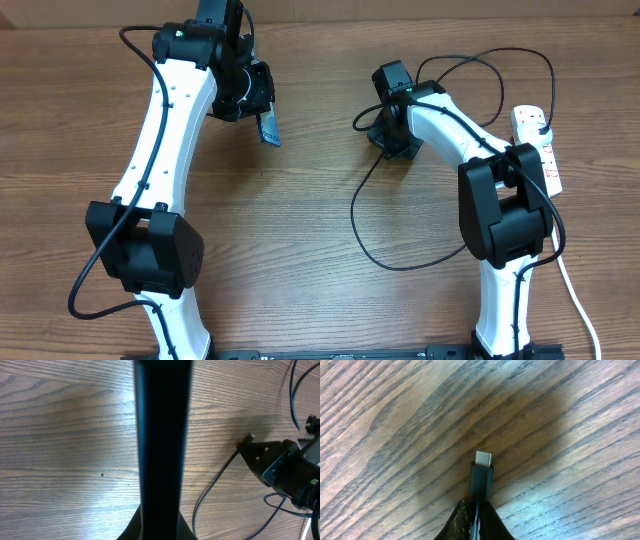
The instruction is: Plug charger to phone and switch on socket
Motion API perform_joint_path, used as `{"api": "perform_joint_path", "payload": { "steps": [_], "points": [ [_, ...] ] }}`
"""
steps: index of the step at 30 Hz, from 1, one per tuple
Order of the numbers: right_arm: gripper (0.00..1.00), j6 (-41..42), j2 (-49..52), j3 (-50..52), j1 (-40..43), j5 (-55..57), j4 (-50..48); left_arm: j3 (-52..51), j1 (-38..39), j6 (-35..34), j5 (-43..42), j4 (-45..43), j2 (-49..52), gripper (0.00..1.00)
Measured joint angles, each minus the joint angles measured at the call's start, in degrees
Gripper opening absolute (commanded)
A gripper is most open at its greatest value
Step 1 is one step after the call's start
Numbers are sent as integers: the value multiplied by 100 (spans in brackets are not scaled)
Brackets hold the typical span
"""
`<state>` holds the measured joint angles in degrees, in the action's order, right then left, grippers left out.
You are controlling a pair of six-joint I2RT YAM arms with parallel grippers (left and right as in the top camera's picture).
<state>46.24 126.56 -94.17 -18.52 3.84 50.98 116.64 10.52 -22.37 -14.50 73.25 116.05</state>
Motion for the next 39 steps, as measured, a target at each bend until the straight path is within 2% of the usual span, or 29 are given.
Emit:
{"api": "perform_joint_path", "payload": {
  "steps": [18, 21, 23, 25, 31, 33, 36, 37, 38, 39],
  "points": [
    [16, 7, 2, 0, 0, 109, -31, 0, 0, 0, 0, 0, 0, 4],
    [10, 4, 2, 0, 0, 107, -24, 0, 0, 0, 0, 0, 0, 4],
    [9, 4, 4, 0, 0, 107, 0, 0, 0, 0, 2, 0, 0, 4],
    [4, 9, 4, 0, 0, 107, 13, 0, 0, 0, 2, 0, 0, 4],
    [4, -275, 4, -2, 46, -66, 22, 0, 0, 0, 0, -20, 0, 4],
    [4, -568, 2, -33, 96, -299, 4, -4, -2, 170, -236, -114, 0, 4],
    [4, -1113, -87, -57, 157, -780, -2, -4, 0, 866, -1381, -522, 0, 4],
    [4, -1233, -136, -57, 168, -903, 2, -4, 0, 931, -1512, -570, 0, 4],
    [4, -1720, -492, -57, 221, -1311, 2, 13, -15, 1300, -2450, -968, 0, 4],
    [4, -1860, -675, -57, 240, -1467, 2, 42, -39, 1381, -2710, -1075, 0, 4]
  ]
}}
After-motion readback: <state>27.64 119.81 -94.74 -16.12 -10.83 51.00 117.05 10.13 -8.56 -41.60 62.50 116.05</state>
